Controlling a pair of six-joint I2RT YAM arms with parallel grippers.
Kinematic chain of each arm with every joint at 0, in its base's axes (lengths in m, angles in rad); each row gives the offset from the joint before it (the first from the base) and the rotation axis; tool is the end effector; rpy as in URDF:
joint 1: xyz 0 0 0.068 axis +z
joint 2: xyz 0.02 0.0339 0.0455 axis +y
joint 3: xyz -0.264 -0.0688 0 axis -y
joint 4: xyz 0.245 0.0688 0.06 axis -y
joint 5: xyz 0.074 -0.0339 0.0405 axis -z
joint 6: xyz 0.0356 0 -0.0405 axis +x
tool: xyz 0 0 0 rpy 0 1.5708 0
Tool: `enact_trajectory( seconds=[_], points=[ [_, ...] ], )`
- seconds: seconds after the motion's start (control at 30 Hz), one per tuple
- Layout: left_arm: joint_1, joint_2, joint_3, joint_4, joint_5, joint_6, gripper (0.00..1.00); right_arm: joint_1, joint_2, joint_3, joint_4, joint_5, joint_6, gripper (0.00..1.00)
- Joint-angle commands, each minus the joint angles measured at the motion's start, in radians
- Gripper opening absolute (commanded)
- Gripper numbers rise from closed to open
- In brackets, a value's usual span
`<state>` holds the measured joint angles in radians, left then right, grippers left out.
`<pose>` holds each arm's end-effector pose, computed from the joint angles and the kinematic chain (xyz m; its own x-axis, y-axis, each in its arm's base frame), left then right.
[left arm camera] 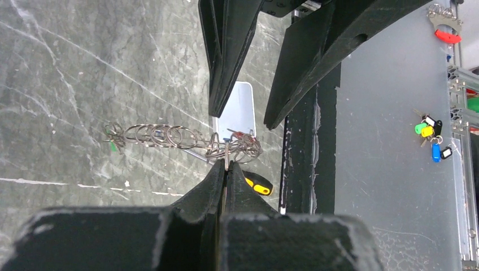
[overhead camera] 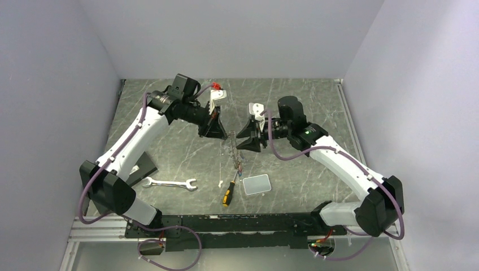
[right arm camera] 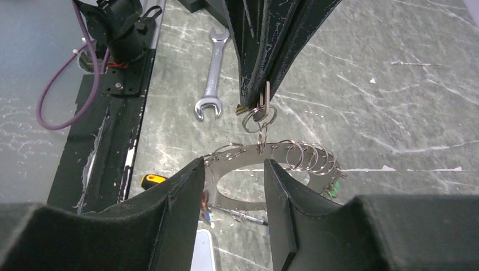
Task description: Remove the keys from the keyring
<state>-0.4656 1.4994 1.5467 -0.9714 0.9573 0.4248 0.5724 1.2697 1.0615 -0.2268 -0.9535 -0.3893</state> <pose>0.2550 -0.1607 0.3729 -0.3618 0.4473 -0.8179 0.9305 0.1195 -0.3462 0.2193 0.1759 0.3338 0.0272 -0.2438 -0.9694 -0.9996 -0.0071 -0.0263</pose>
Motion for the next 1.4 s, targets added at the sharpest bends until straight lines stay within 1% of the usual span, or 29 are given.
enact_trajectory(
  seconds=[0.0, 0.13, 0.4, 0.73, 0.83, 0.9, 1.03, 1.1, 1.13, 1.33, 1.37],
  points=[
    [-0.005, 0.004, 0.052, -0.003, 0.087, 0.006, 0.00, 0.006, 0.013, 0.024, 0.075, -0.030, -0.033, 0.45],
    [-0.009, 0.008, 0.053, -0.012, 0.099, 0.015, 0.00, 0.006, 0.021, 0.015, 0.107, -0.028, -0.034, 0.44],
    [-0.010, 0.006, 0.046, -0.012, 0.114, 0.011, 0.00, 0.017, 0.039, -0.009, 0.192, -0.050, 0.020, 0.41],
    [-0.010, 0.006, 0.047, -0.009, 0.131, 0.006, 0.00, 0.029, 0.045, -0.030, 0.182, -0.038, -0.024, 0.37],
    [-0.010, 0.007, 0.044, -0.009, 0.142, 0.006, 0.00, 0.030, 0.044, -0.030, 0.182, -0.027, -0.029, 0.32],
    [-0.010, 0.007, 0.047, -0.011, 0.145, 0.006, 0.00, 0.031, 0.045, -0.029, 0.182, -0.015, -0.033, 0.27],
    [-0.010, 0.003, 0.044, -0.009, 0.150, 0.002, 0.00, 0.032, 0.045, -0.026, 0.192, -0.001, -0.019, 0.13],
    [-0.010, 0.000, 0.040, -0.012, 0.149, 0.003, 0.00, 0.032, 0.043, -0.025, 0.200, 0.002, -0.004, 0.02],
    [-0.009, -0.001, 0.037, -0.011, 0.148, 0.003, 0.00, 0.032, 0.041, -0.024, 0.201, 0.002, 0.000, 0.00],
    [-0.008, -0.010, 0.031, -0.014, 0.144, 0.003, 0.00, 0.032, 0.034, -0.024, 0.184, 0.009, -0.004, 0.00],
    [-0.008, -0.011, 0.029, -0.015, 0.144, 0.003, 0.00, 0.032, 0.033, -0.026, 0.186, 0.001, -0.005, 0.06]
  ],
)
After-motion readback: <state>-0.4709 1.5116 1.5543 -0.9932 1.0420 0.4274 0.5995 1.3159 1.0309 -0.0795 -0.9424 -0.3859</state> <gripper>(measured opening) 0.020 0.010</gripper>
